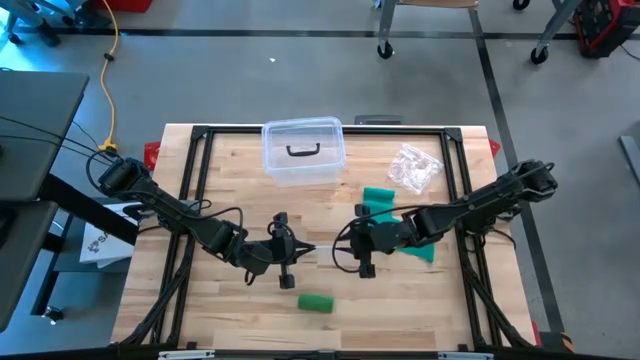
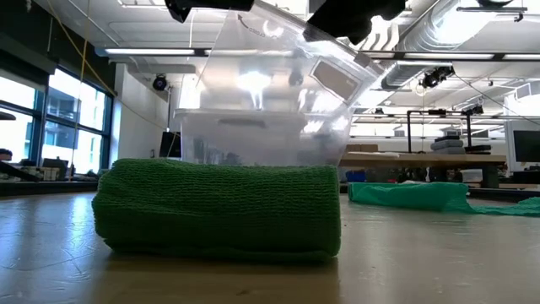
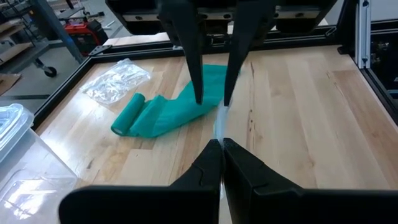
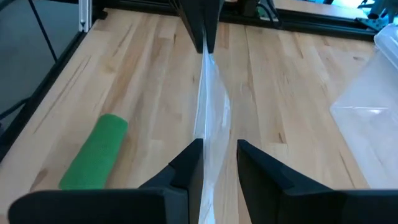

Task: Roll bandage
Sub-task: Open the middle left zip bag

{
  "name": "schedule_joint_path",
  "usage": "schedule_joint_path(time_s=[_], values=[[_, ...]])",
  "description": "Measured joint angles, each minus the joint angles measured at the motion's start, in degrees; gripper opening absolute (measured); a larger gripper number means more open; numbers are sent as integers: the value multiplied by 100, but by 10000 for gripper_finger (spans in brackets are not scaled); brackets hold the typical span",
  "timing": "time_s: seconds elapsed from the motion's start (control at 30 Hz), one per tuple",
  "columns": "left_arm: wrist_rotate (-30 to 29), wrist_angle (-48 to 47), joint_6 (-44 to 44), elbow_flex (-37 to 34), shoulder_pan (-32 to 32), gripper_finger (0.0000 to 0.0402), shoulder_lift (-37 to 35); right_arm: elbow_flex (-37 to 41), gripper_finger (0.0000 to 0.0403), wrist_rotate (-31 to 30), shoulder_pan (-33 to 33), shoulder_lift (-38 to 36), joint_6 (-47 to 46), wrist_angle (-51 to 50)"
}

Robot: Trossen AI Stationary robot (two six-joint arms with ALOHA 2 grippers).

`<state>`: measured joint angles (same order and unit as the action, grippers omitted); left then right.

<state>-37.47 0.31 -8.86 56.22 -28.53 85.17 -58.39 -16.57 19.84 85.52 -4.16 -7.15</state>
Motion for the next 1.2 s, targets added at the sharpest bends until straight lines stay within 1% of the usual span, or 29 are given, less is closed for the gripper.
schedule_joint_path(time_s=[0.13,0.2,0.37,0.47,0.53,0.63,0.67,0.73,0.83,0.9,0.97,1.0,1.03,1.07,1.1,1.17,1.2], values=[[2,3,2,1,0,0,0,0,87,-252,-37,0,-9,-75],[1,62,60,-1,0,0,0,0,87,-221,-72,0,-1,-89],[145,493,378,-4,0,0,0,0,87,281,-123,111,108,-72],[148,648,592,-4,18,0,0,0,85,428,-123,237,187,-47],[158,633,596,-4,50,0,0,0,71,440,-121,323,206,-49],[168,576,455,-4,102,4,0,0,21,382,-123,354,196,-72],[259,541,405,-4,125,8,0,0,11,264,-121,354,166,-91],[359,362,288,-4,126,25,-2,0,8,-83,-119,353,107,-179],[151,-11,47,-4,122,59,-2,-4,2,-717,-158,255,15,-566],[-234,-398,-216,-4,120,83,-2,-122,1,-1532,-182,176,-155,-1051],[-606,-866,-551,-4,125,104,-2,-281,1,-2764,-174,106,-435,-1516],[-798,-1114,-795,-4,125,113,-2,-355,1,-3227,-141,95,-500,-1700],[-940,-1325,-1029,-4,127,120,-2,-428,1,-3302,-119,94,-411,-1833],[-1027,-1526,-1242,-4,125,127,-2,-468,1,-2895,-116,94,-143,-1871],[-1072,-1643,-1386,-4,127,132,-2,-474,1,-2044,-141,95,152,-1842],[-1167,-1618,-1488,-4,119,138,-2,-443,0,-59,-220,144,565,-1741],[-1248,-1520,-1442,-4,96,139,-2,-404,0,443,-222,187,651,-1670]])
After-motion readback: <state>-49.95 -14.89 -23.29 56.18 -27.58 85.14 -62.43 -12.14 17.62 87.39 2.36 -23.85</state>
